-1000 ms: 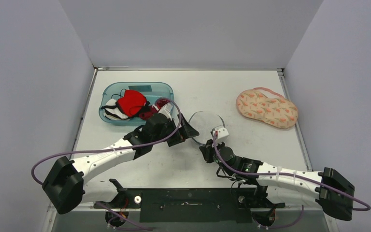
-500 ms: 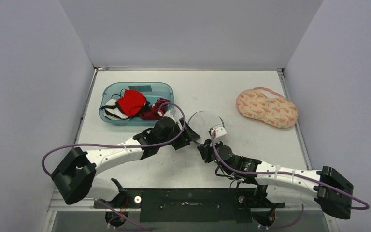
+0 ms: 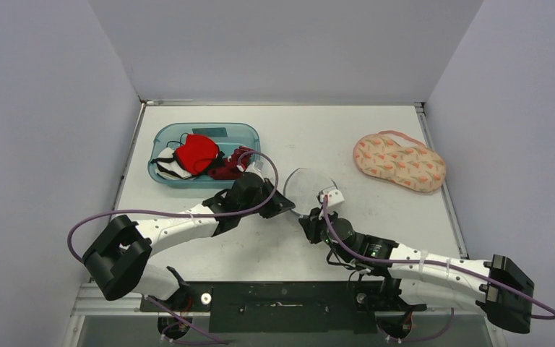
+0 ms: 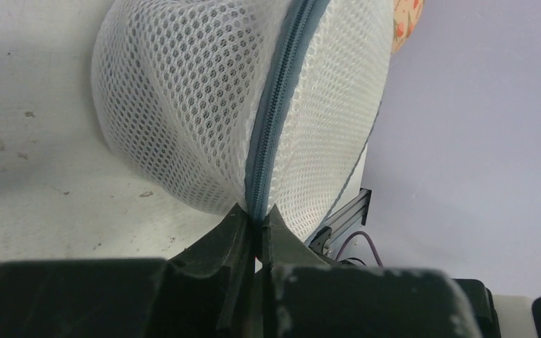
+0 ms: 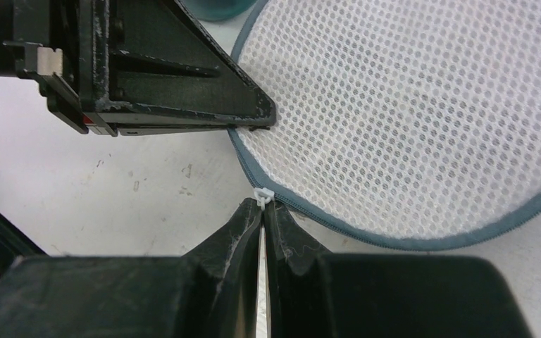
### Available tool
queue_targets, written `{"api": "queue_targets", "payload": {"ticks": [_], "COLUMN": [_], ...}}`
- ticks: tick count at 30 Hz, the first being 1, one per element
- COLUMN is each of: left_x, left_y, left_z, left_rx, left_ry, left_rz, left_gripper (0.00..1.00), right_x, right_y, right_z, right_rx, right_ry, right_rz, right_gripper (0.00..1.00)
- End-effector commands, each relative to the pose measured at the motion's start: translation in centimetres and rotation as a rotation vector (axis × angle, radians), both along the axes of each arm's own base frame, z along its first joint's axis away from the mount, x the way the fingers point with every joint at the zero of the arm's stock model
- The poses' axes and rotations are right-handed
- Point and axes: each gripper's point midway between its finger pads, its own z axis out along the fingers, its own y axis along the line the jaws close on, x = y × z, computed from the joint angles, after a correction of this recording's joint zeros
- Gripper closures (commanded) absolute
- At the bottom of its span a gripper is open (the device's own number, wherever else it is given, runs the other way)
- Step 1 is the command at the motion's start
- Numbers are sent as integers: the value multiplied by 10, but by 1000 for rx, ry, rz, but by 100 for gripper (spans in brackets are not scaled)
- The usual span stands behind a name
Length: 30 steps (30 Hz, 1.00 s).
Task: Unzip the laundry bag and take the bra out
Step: Unzip the laundry bag at the center of the board.
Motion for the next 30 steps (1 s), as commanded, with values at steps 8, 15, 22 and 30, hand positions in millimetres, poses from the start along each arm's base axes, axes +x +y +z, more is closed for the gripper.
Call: {"api": "queue_targets", "payload": {"ticks": [8,15,22,30], "left_x": [19,17,37,69], "left_y": [-1,-4,-4,-20], "left_z": [30,27,24,41], "left_rx": [-44,12,124,112], "left_ry": [-106,-125,-186,-227], "left_rz": [-15,-112,-150,-167], "left_gripper": [100,100,100,52], "right_x": [17,15,3,-4], "right_y": [-61,-65,-48,-22], "right_z": [-14,0,5,5], "right_rx": [-57,-35,-17,-2], "right_ry": [33,3,-13,-30], "right_rz": [-211,-172,-104,-59], "right_gripper": [95,95,95,95]}}
